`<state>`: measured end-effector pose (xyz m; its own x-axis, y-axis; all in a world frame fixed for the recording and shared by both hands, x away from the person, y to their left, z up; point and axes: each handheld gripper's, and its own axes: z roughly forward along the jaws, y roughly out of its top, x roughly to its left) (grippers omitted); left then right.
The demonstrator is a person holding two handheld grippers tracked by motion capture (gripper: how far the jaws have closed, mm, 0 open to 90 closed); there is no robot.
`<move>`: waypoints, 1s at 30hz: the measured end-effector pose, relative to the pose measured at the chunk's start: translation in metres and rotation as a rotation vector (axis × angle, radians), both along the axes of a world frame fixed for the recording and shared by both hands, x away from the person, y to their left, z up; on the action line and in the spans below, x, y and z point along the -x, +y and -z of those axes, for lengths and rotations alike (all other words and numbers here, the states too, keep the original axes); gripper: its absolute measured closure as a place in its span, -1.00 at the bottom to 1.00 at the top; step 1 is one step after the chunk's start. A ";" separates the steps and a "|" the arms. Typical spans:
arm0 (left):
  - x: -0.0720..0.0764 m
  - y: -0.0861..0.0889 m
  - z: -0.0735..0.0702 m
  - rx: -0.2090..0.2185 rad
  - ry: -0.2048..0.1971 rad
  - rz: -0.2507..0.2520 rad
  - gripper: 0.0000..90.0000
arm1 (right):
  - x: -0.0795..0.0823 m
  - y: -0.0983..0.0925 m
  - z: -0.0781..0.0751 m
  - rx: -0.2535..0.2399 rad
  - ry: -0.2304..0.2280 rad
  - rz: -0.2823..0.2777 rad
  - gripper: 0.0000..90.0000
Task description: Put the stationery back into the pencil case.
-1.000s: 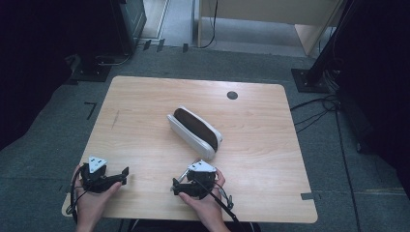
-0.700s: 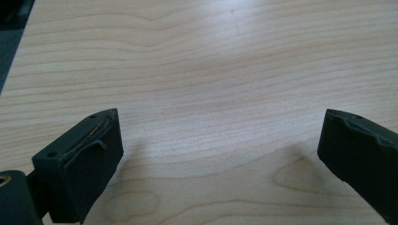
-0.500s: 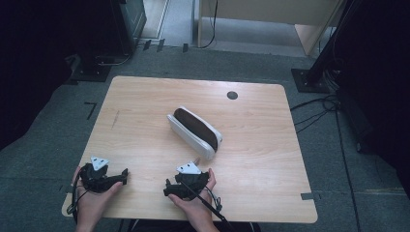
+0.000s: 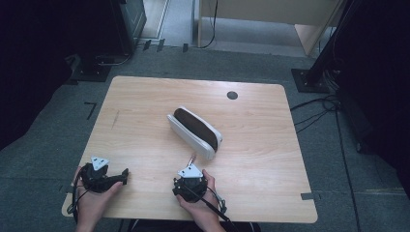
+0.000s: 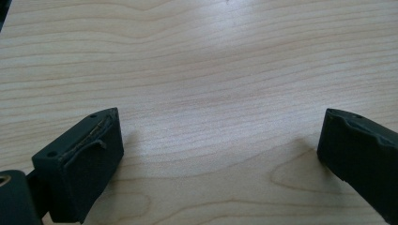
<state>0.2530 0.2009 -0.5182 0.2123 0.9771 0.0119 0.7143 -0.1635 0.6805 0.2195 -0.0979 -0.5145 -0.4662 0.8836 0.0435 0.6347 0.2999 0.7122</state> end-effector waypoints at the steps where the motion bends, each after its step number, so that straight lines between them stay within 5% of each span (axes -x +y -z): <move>1: 0.000 0.000 0.000 0.001 0.000 0.000 -0.99 | 0.001 -0.002 0.000 -0.017 0.004 -0.019 0.09; 5: 0.000 0.000 0.000 0.001 0.000 0.000 -0.99 | 0.004 -0.008 -0.002 -0.049 0.005 -0.078 0.39; 11: 0.000 0.000 0.000 0.001 -0.001 0.001 -0.99 | 0.008 -0.013 -0.007 -0.003 -0.021 -0.098 0.57; 19: 0.000 0.000 0.000 0.002 -0.001 0.002 -0.99 | 0.013 -0.016 -0.007 0.021 -0.047 -0.018 0.26; 24: 0.000 0.000 0.000 0.003 -0.002 0.003 -0.99 | 0.012 -0.016 -0.003 -0.019 0.013 -0.011 0.15; 30: 0.000 -0.001 0.000 0.003 -0.002 0.003 -0.99 | 0.016 -0.007 -0.001 -0.002 -0.010 -0.065 0.47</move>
